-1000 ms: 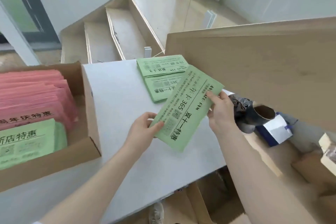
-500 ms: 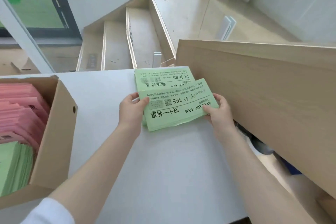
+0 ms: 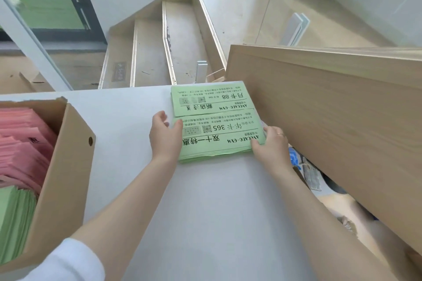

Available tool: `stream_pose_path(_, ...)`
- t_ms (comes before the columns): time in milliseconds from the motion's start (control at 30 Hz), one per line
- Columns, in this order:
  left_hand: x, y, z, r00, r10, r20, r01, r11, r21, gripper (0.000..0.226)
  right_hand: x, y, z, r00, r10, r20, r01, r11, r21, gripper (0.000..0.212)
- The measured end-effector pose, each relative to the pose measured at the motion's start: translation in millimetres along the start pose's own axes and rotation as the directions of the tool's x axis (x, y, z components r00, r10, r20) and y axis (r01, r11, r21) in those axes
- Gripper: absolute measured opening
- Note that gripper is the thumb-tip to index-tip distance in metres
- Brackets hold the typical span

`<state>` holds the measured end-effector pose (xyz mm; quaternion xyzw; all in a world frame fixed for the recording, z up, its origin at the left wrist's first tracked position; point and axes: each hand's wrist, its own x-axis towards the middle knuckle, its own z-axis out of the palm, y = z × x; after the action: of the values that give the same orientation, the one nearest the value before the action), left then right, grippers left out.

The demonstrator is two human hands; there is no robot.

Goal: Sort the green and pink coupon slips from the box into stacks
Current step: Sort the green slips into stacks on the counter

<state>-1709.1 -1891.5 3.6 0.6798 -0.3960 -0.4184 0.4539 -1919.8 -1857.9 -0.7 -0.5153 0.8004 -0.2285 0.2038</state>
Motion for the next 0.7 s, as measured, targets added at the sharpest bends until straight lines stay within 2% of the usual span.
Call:
stream_pose_path(67, -12, -8, -2, 0.996, -0.042, 0.073, 0.045, 0.998, -0.04, 0.055, -1, 0, -1, 0.999, -0.008, 0.052, 0.002, 0.994, 0.112, 0.046)
stream_pose_path(167, -26, -21, -2, 0.957, -0.072, 0.281, 0.143, 0.959, -0.244, 0.049, -4, -1, -4, 0.994, -0.019, 0.111, -0.013, 0.959, 0.283, 0.037)
stream_pose_path(233, -27, -25, -3, 0.941, -0.08, 0.329, 0.166, 0.955, -0.244, 0.052, -3, 0, -4, 0.994, -0.011, 0.107, -0.026, 0.941, 0.337, 0.039)
stream_pose_path(367, -26, -24, 0, 0.921, -0.069, 0.383, 0.156, 0.968, -0.199, 0.056, 0, 3, -5, 0.997, 0.012, 0.077, -0.037, 0.945, 0.326, 0.049)
stream_pose_path(500, -26, -24, -8, 0.916, -0.076, 0.393, 0.171, 0.962, -0.213, 0.055, -6, 0, -8, 0.992, -0.019, 0.124, -0.016, 0.961, 0.275, 0.044)
stream_pose_path(533, -26, -24, -11, 0.917, -0.054, 0.396, 0.139, 0.972, -0.188, 0.055, -8, 0, -7, 0.993, -0.032, 0.113, -0.001, 0.96, 0.28, 0.044)
stream_pose_path(600, -32, -19, -17, 0.941, 0.036, 0.337, -0.026, 0.999, -0.033, 0.055, -15, -2, -3, 0.996, -0.089, 0.002, 0.087, 0.975, 0.203, 0.05)
stream_pose_path(667, -44, -9, -25, 0.959, 0.172, 0.224, -0.201, 0.973, 0.113, 0.046, -30, -13, 1, 0.966, -0.232, -0.113, 0.247, 0.958, 0.144, 0.046)
stream_pose_path(700, -51, -3, -32, 0.949, 0.252, 0.189, -0.277, 0.953, 0.122, 0.04, -38, -23, 4, 0.939, -0.32, -0.125, 0.338, 0.927, 0.16, 0.04)
